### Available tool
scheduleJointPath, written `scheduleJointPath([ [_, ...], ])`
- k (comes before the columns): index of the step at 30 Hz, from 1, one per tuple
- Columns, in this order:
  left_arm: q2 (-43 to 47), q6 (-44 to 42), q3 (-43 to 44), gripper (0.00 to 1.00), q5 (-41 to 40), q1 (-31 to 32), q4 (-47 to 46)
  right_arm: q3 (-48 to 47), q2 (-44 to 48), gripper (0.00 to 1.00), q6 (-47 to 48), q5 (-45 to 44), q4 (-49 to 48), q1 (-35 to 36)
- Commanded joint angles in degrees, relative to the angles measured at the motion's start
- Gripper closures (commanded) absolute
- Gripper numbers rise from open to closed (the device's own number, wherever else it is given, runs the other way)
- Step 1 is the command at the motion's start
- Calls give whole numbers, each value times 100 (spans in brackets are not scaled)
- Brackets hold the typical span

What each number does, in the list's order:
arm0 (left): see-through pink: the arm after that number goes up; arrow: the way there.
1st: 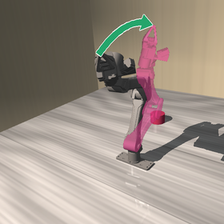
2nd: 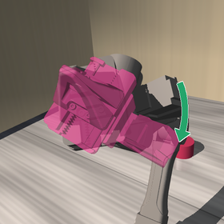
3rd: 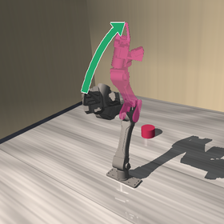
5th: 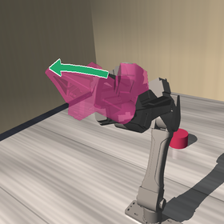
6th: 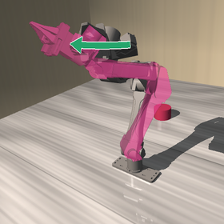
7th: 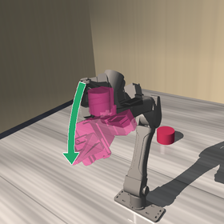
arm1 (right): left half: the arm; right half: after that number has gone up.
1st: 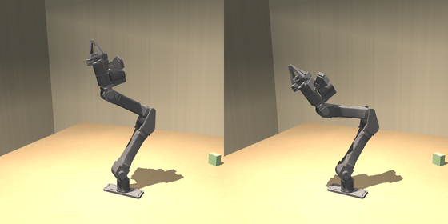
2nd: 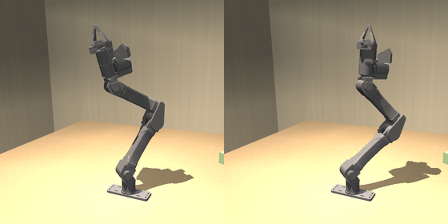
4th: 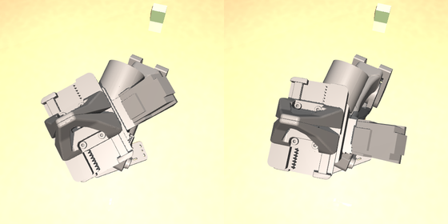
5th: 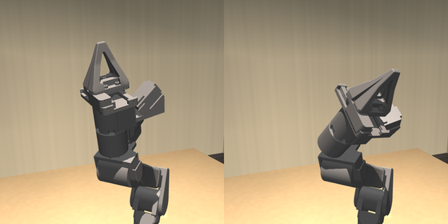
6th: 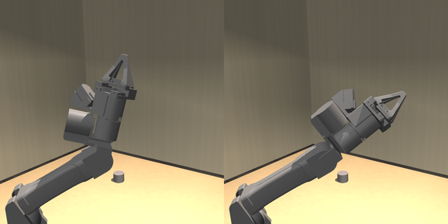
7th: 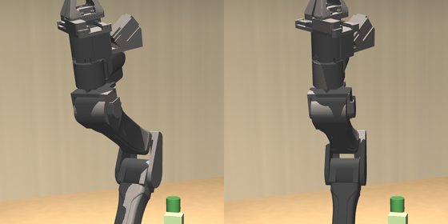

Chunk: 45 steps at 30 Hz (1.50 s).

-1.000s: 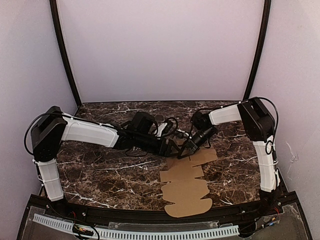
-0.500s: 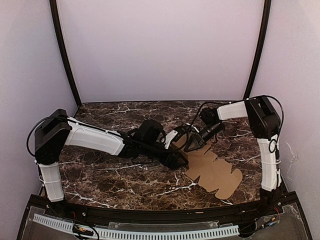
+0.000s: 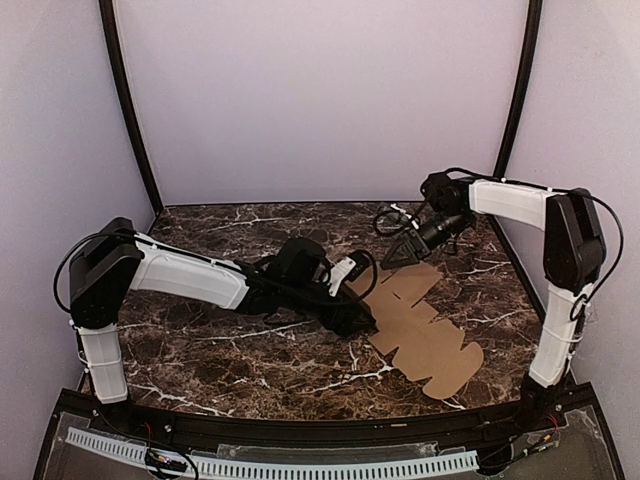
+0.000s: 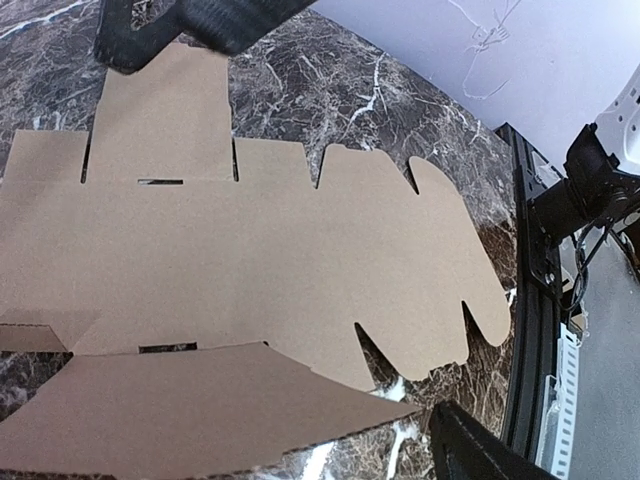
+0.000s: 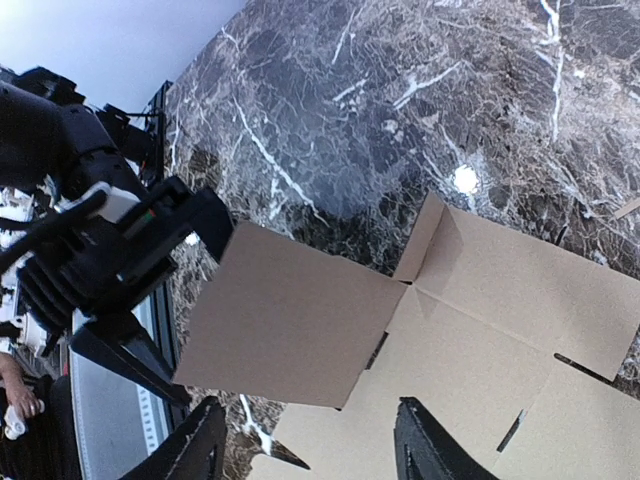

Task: Fold the paper box

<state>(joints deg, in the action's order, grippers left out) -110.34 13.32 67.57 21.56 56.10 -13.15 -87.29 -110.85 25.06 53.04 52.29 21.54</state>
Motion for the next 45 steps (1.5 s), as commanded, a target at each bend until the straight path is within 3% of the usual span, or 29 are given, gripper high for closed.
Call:
scheduleJointPath([
  [1,146,-189,261,20,-1,-1,98,-64,198,40,41,148,392,79],
  [10,161,-76,56,19,155,-1,-651,-610,-169,35,-471,-108,598,719],
  [18,-77,56,107,18,196,-2,-1210,-377,-232,36,-845,-468,374,911],
  [21,-163,81,169,18,234,-2,-1242,-296,-193,43,-997,-705,263,913],
  [25,-239,80,290,18,274,-1,-1180,-204,-158,73,-1183,-974,137,913],
  [33,-275,87,323,18,227,-2,-1067,-231,15,100,-1287,-1708,79,874],
  [41,-252,107,266,17,288,-2,-1034,-347,110,100,-1234,-1901,89,660],
  [45,267,-76,-96,18,219,-32,-898,-367,187,100,-1024,-1603,250,492],
])
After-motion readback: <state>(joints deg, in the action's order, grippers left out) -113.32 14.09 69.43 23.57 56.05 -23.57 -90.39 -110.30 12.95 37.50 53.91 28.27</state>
